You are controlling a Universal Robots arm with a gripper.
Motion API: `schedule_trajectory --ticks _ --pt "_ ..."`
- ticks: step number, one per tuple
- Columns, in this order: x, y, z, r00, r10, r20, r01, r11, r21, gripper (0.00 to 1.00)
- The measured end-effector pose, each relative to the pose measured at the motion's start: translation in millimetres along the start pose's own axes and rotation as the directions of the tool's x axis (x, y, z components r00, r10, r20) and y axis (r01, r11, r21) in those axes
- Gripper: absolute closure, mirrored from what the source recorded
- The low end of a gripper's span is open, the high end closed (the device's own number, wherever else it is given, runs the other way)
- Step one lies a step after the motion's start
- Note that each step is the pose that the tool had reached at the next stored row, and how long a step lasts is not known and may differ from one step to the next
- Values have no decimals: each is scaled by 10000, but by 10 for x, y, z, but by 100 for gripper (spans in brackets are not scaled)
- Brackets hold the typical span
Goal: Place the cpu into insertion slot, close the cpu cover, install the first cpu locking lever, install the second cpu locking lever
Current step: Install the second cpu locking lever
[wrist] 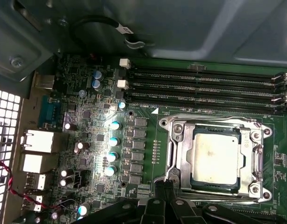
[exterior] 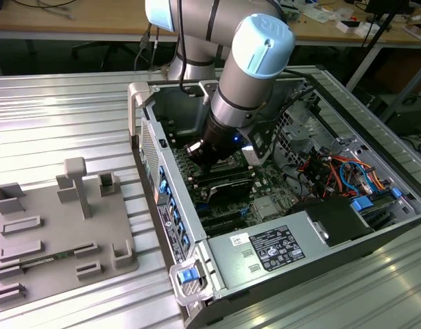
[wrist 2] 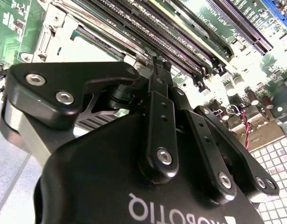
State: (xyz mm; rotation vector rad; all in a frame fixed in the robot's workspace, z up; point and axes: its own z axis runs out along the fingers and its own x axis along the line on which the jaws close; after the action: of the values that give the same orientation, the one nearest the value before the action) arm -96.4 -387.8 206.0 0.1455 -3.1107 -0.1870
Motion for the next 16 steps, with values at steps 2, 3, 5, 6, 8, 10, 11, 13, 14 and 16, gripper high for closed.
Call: schedule_trajectory --ticks 2,3,5,6,8,10,11,13,14,16 --pt "2 -1 5 10000 -7 6 7 10000 -66 89" --pt "2 -1 9 10000 -11 8 11 10000 -92 89" --pt "2 -2 16 10000 -15 6 15 10000 -95 89" --pt "3 -3 21 10000 -15 4 15 10000 -94 89" --pt "1 -3 39 10000 -17 16 18 9999 -101 89" --pt "1 -4 43 10000 -21 7 21 10000 -95 89" --pt "1 -3 45 10000 -21 6 21 10000 -91 89" --pt "1 2 48 10000 -12 -13 12 9999 125 89" --pt "0 4 49 10000 -4 -32 5 9994 340 89" --pt "1 2 44 10000 -1 -55 4 9986 528 89"
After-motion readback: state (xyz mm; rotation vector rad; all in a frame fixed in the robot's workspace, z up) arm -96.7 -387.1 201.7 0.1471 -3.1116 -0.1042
